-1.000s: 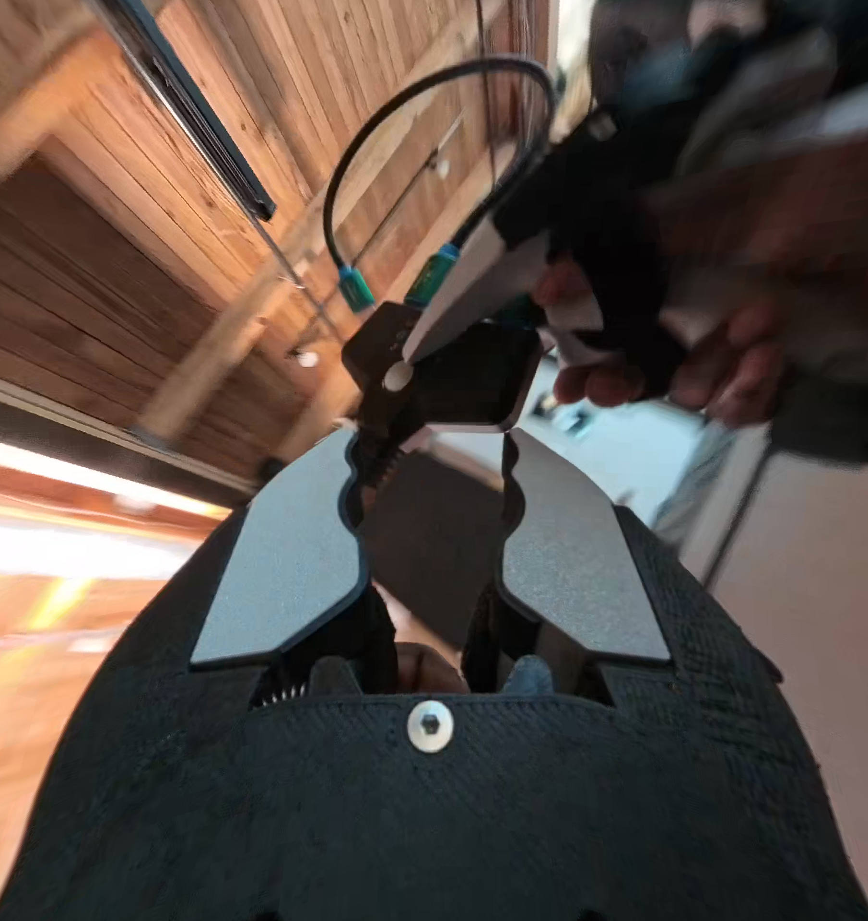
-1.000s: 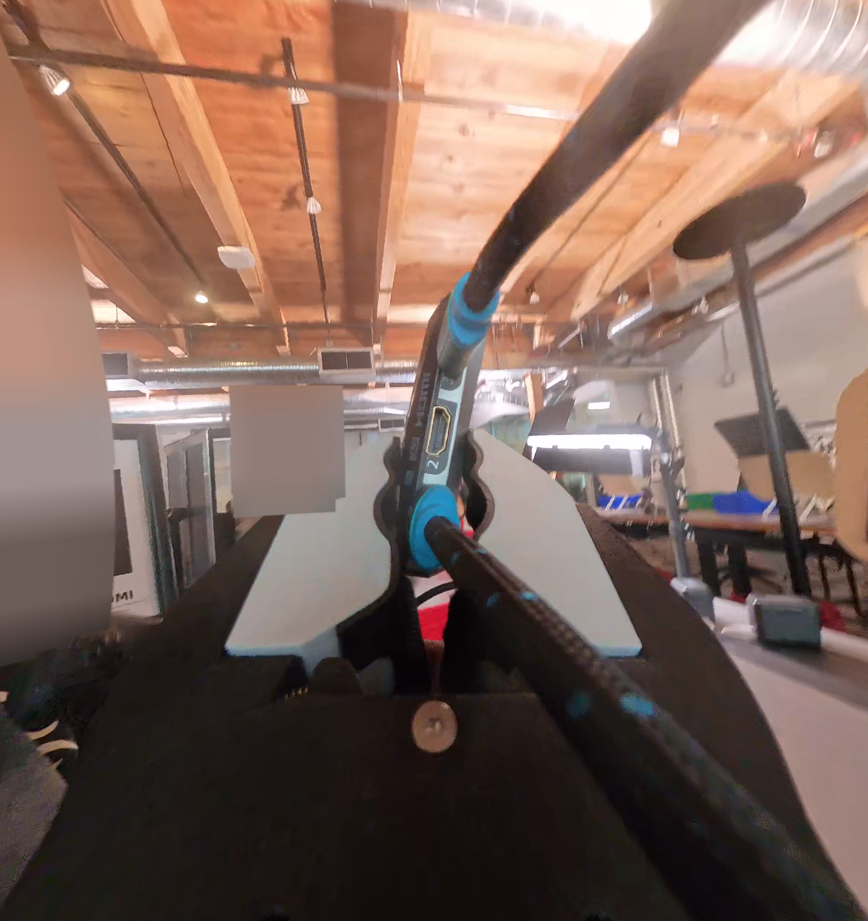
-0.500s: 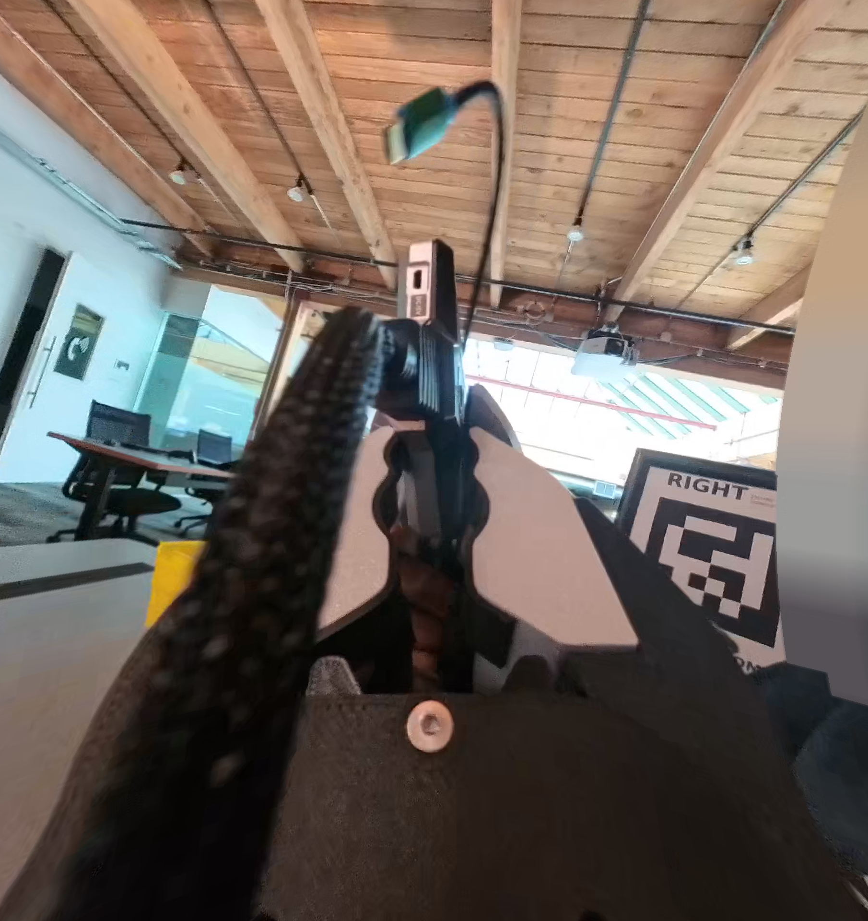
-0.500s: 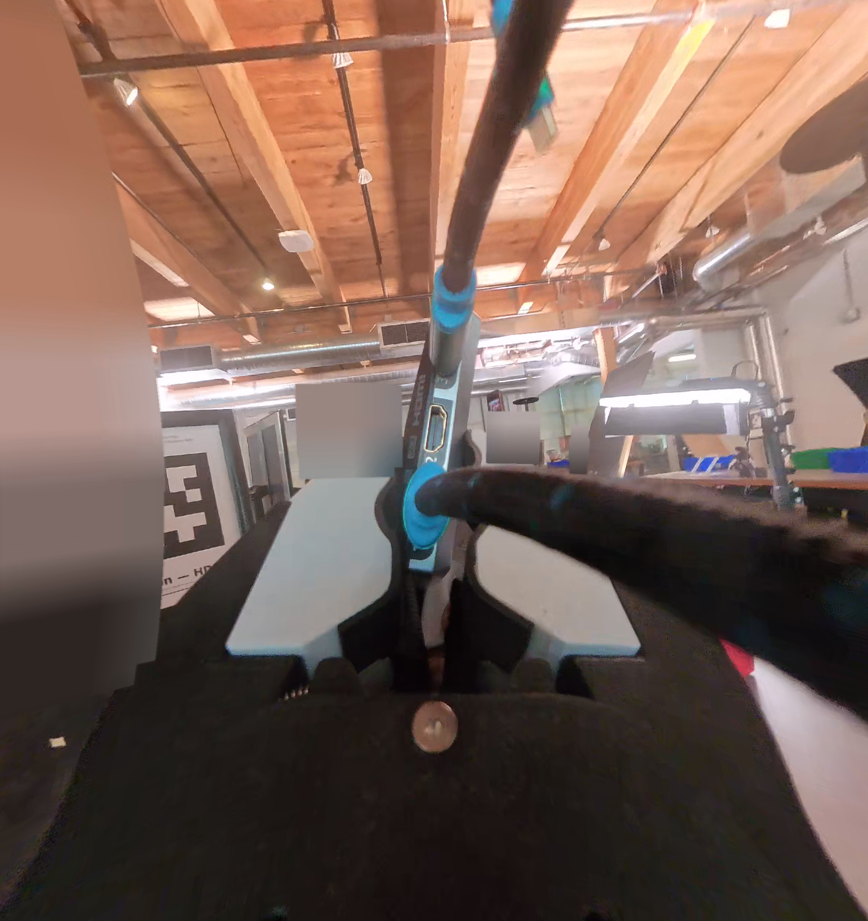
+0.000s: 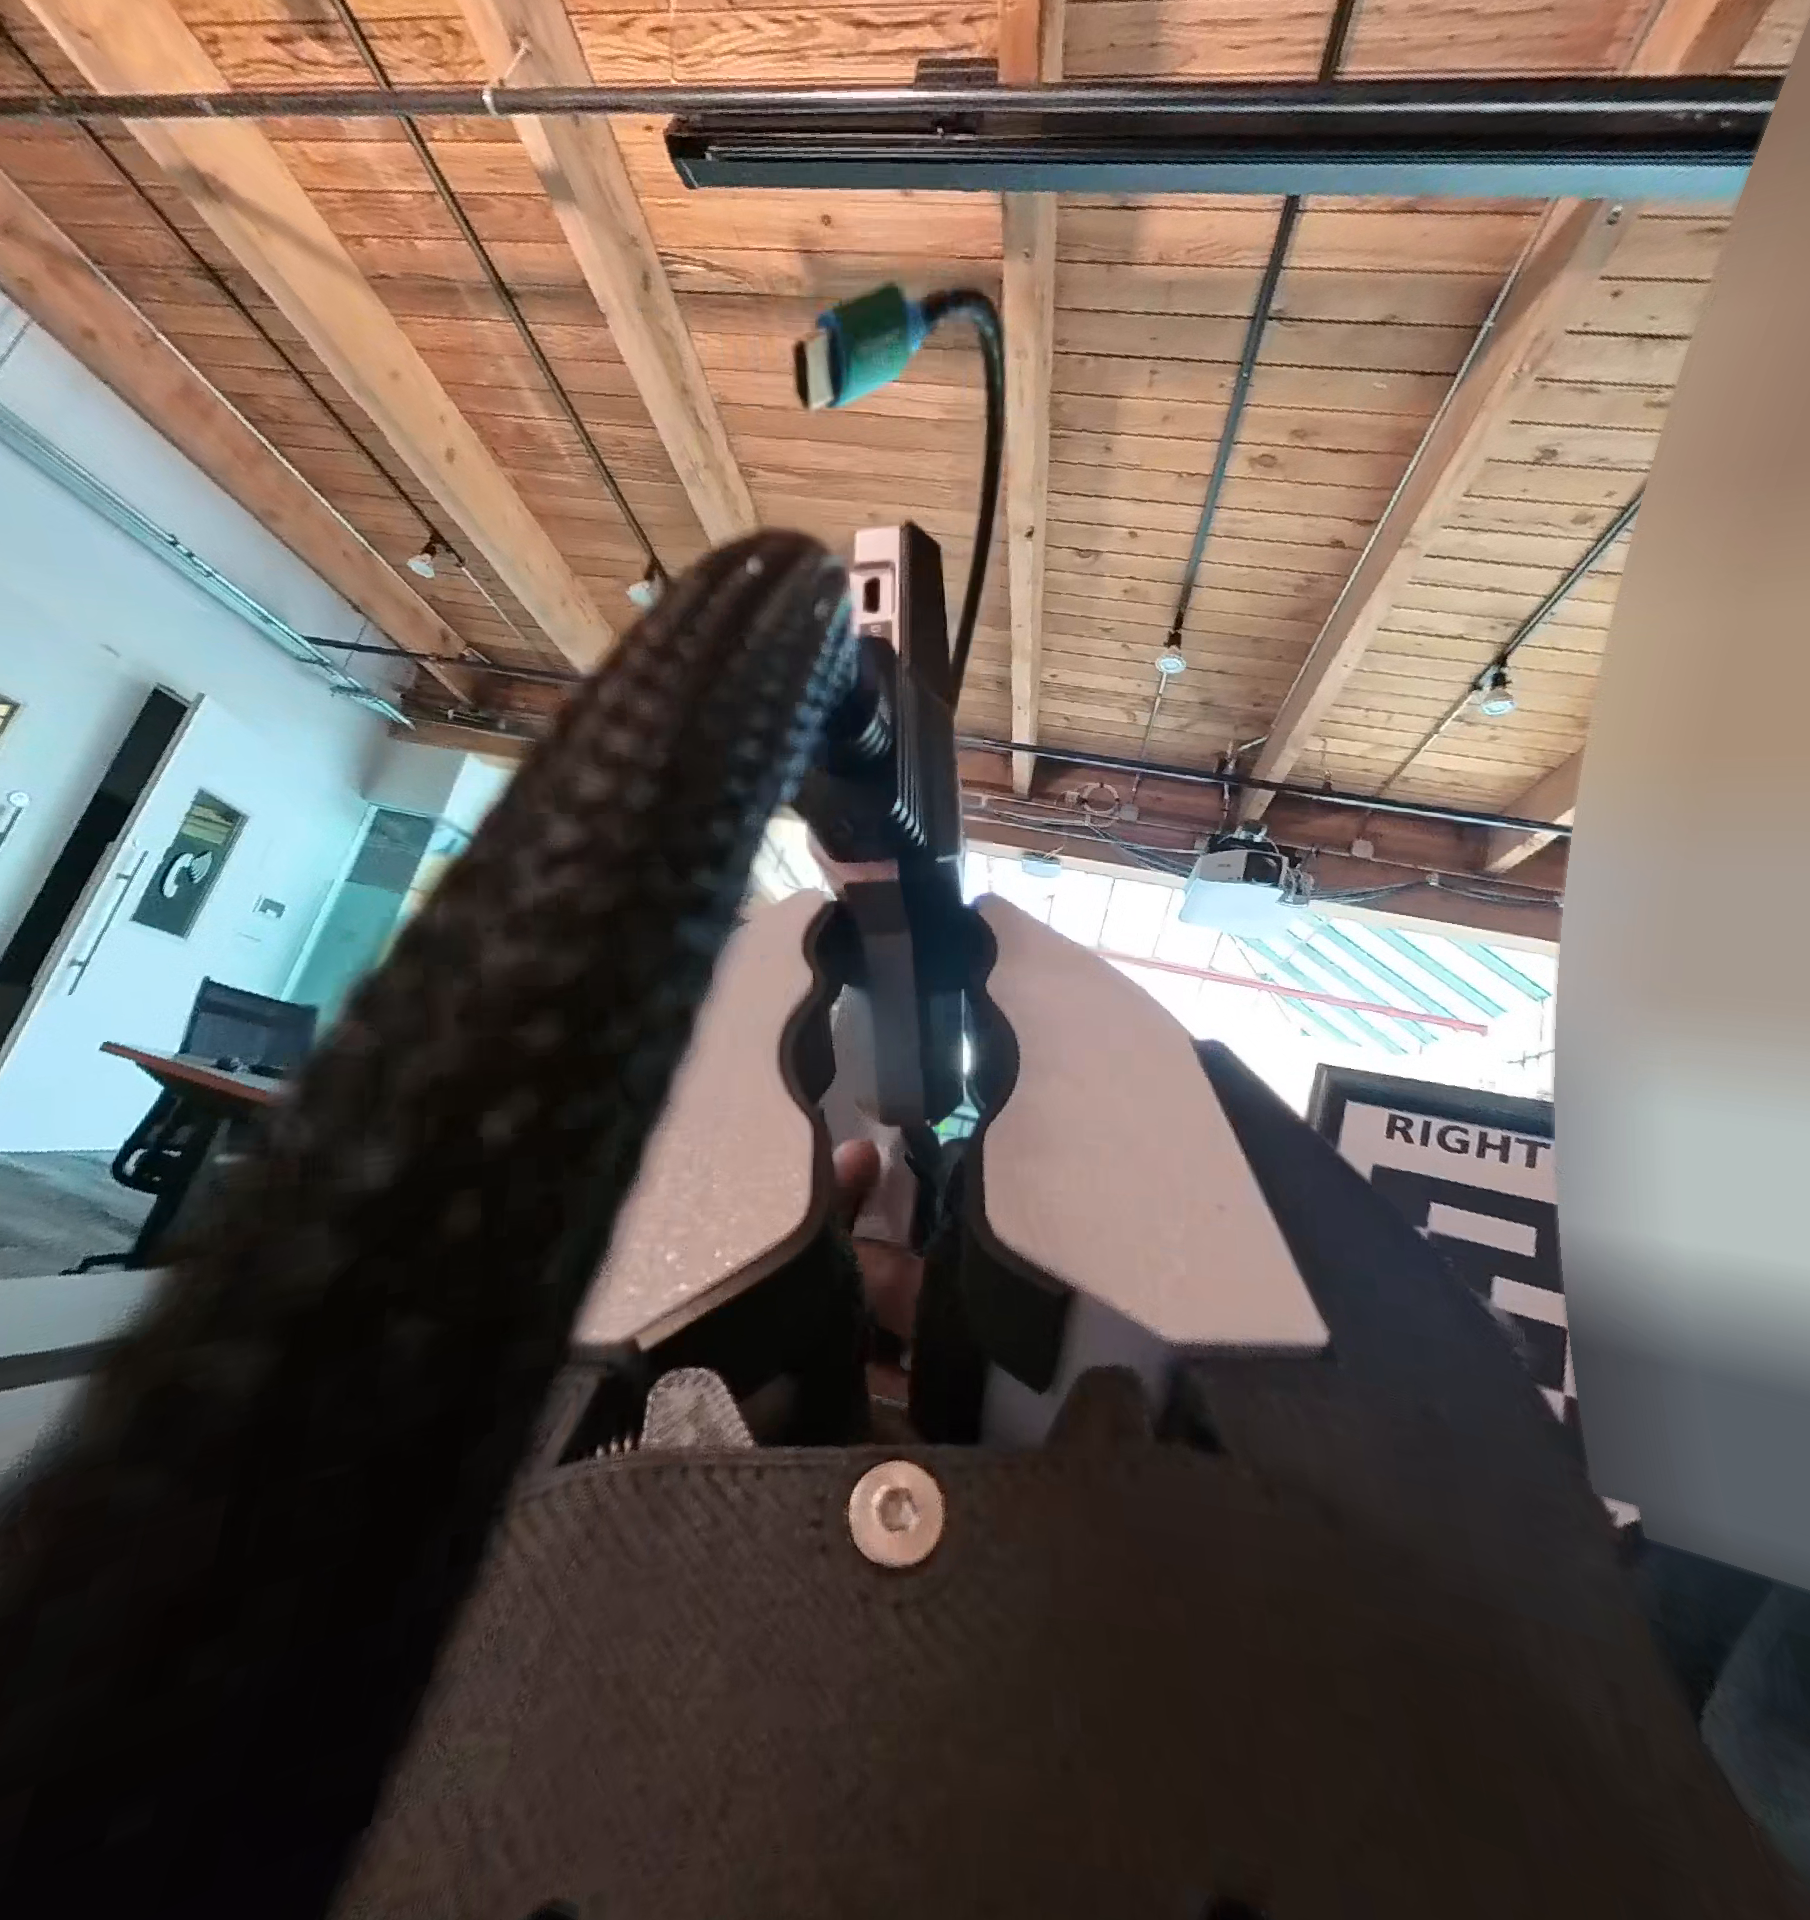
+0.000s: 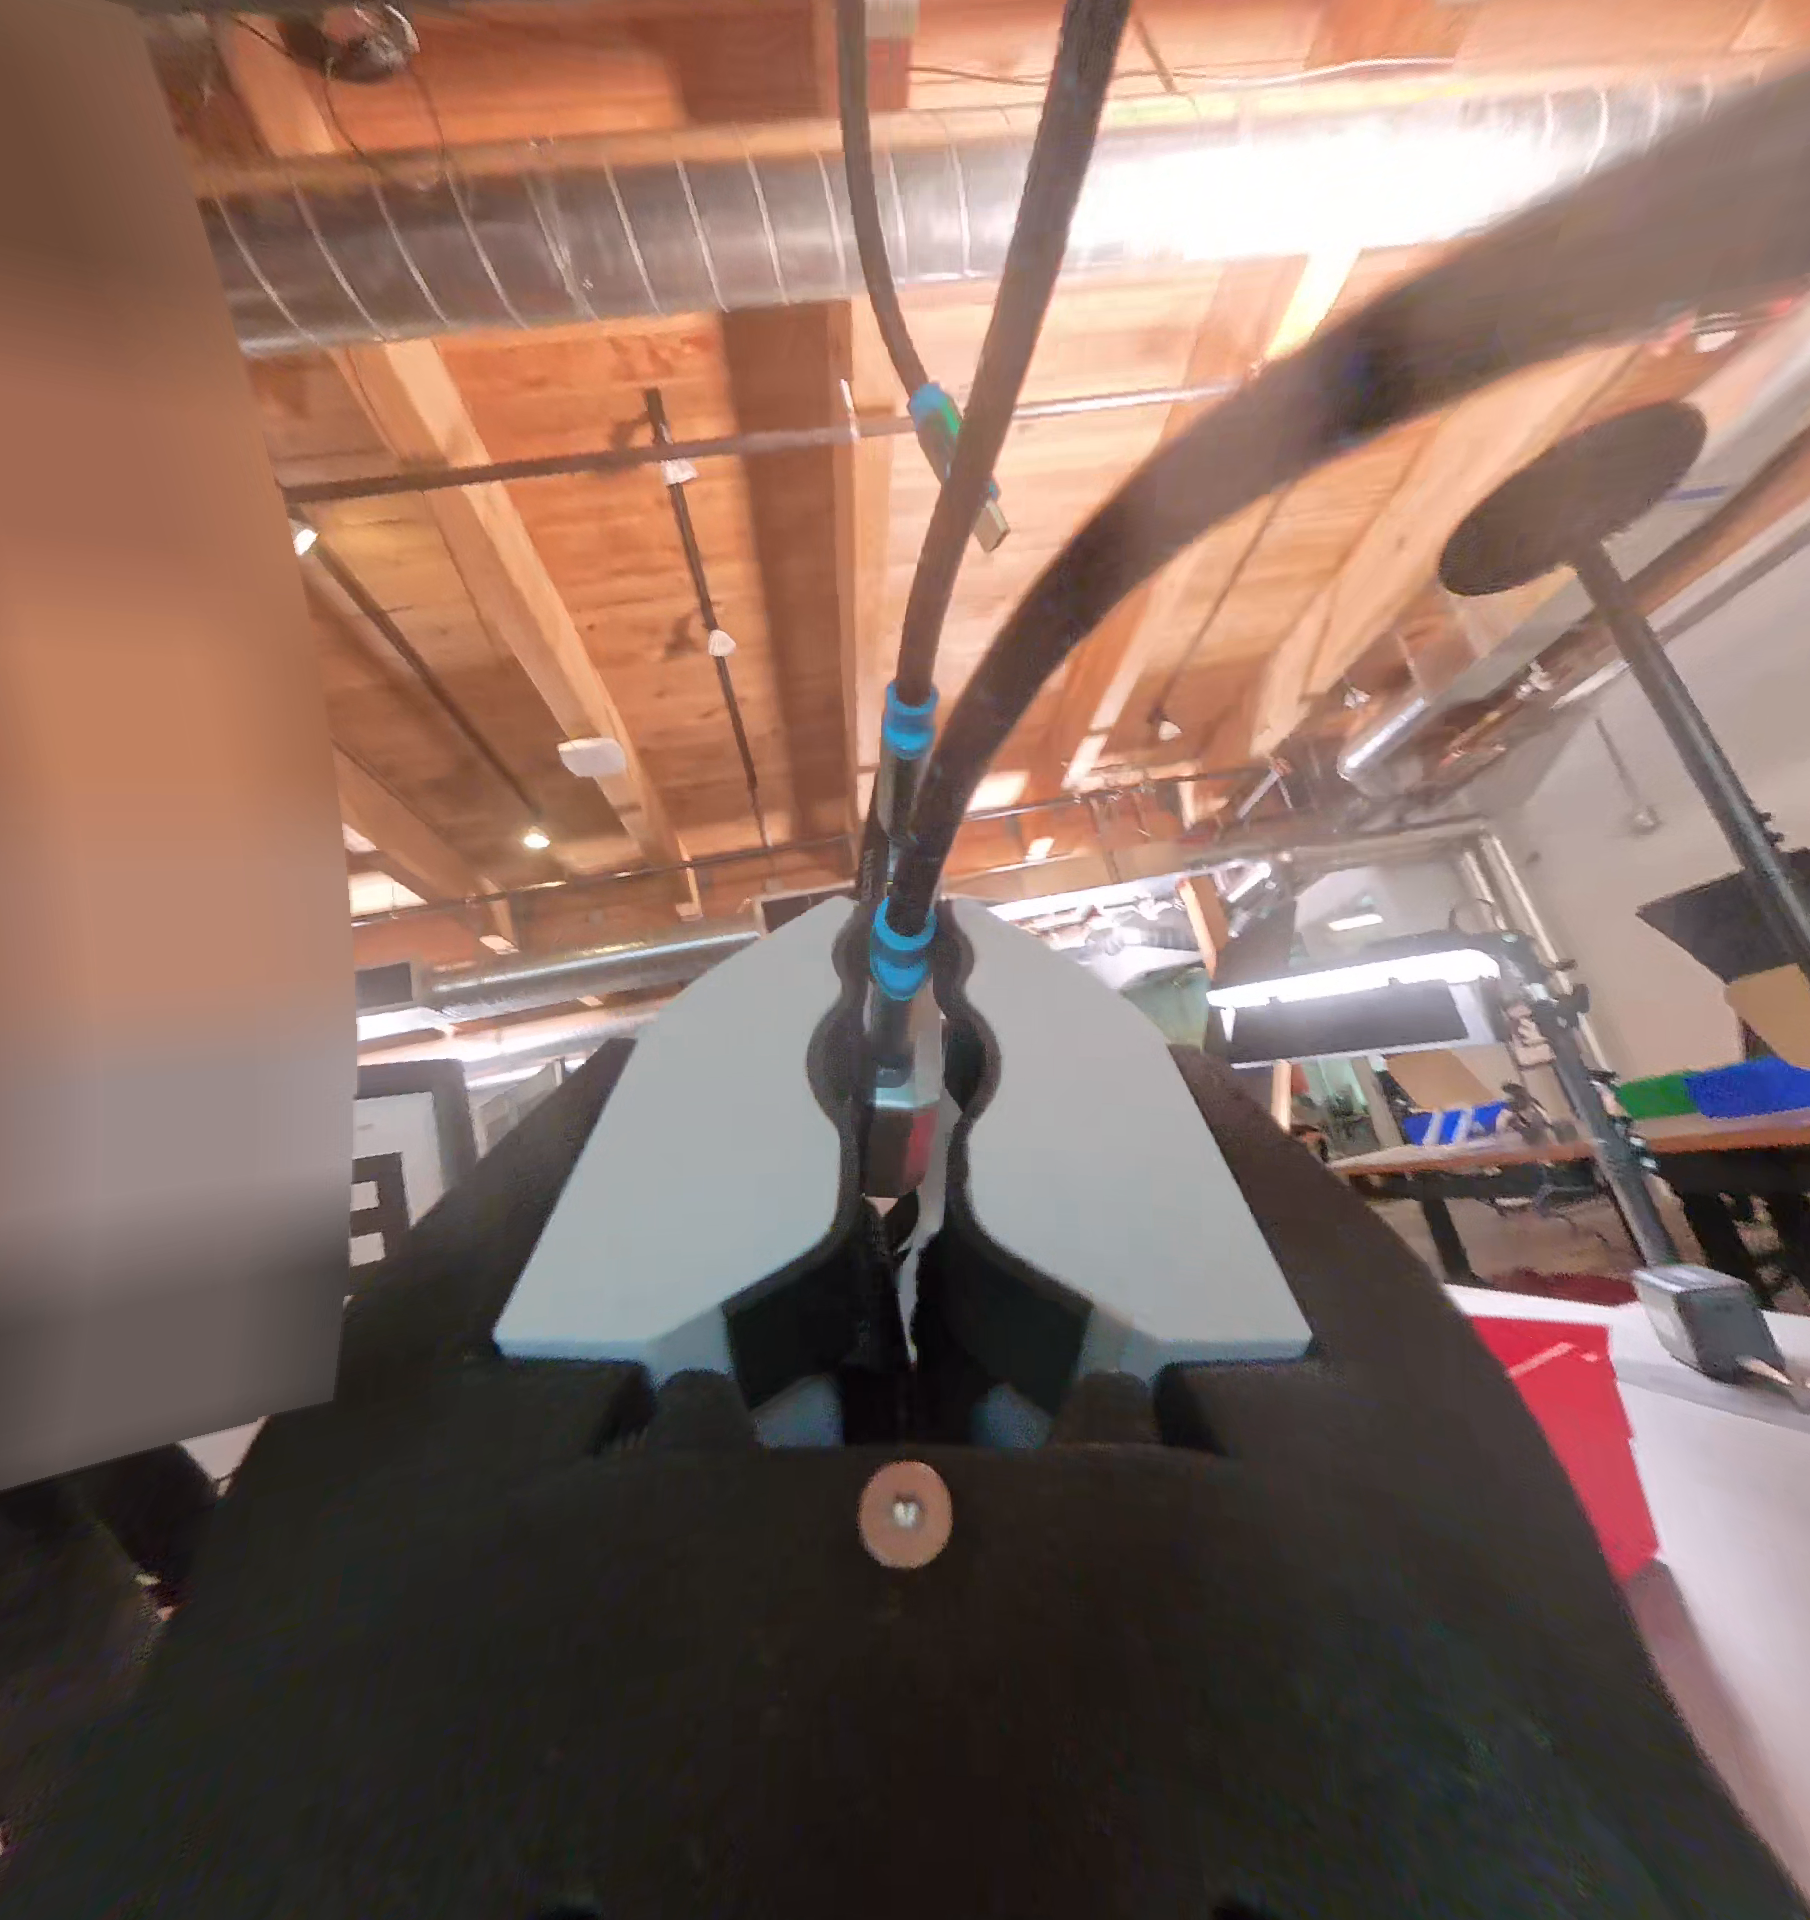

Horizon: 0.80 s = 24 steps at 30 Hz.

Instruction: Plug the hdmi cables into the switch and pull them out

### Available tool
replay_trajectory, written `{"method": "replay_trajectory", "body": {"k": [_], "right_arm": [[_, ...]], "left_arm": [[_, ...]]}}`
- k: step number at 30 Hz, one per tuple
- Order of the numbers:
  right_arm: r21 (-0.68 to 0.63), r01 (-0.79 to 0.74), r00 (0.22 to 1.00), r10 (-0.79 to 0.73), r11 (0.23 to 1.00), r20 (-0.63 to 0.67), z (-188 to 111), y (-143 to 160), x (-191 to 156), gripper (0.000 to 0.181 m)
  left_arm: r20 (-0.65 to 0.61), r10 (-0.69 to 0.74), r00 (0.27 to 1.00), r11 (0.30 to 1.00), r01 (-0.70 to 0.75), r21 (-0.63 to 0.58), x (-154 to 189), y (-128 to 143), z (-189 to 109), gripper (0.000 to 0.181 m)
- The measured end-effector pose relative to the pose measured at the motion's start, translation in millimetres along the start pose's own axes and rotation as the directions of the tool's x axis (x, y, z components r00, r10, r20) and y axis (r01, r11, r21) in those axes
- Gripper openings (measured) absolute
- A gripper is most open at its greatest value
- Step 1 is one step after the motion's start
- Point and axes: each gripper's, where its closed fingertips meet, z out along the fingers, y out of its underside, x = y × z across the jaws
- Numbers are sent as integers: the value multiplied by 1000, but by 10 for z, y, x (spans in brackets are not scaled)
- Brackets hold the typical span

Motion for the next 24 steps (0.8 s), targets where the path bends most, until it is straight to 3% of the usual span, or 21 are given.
{"method": "replay_trajectory", "body": {"k": [1,7,12,16,24], "right_arm": [[2,-11,1000,11,1000,13,4,8,-15,12],[20,12,1000,-12,1000,27,32,62,-59,12],[71,-20,999,17,997,37,7,19,-70,12],[46,27,999,-29,999,27,19,81,-110,12],[71,10,1000,-9,997,-2,-8,99,-43,15]], "left_arm": [[-11,-4,1000,1000,4,15,6,-5,-9,20],[-40,-113,993,980,118,157,-21,-61,-66,21],[-35,-177,984,973,180,144,-7,-16,-50,22],[-6,-101,995,994,101,45,47,99,7,32],[30,-85,996,996,85,10,-14,131,-2,22]]}}
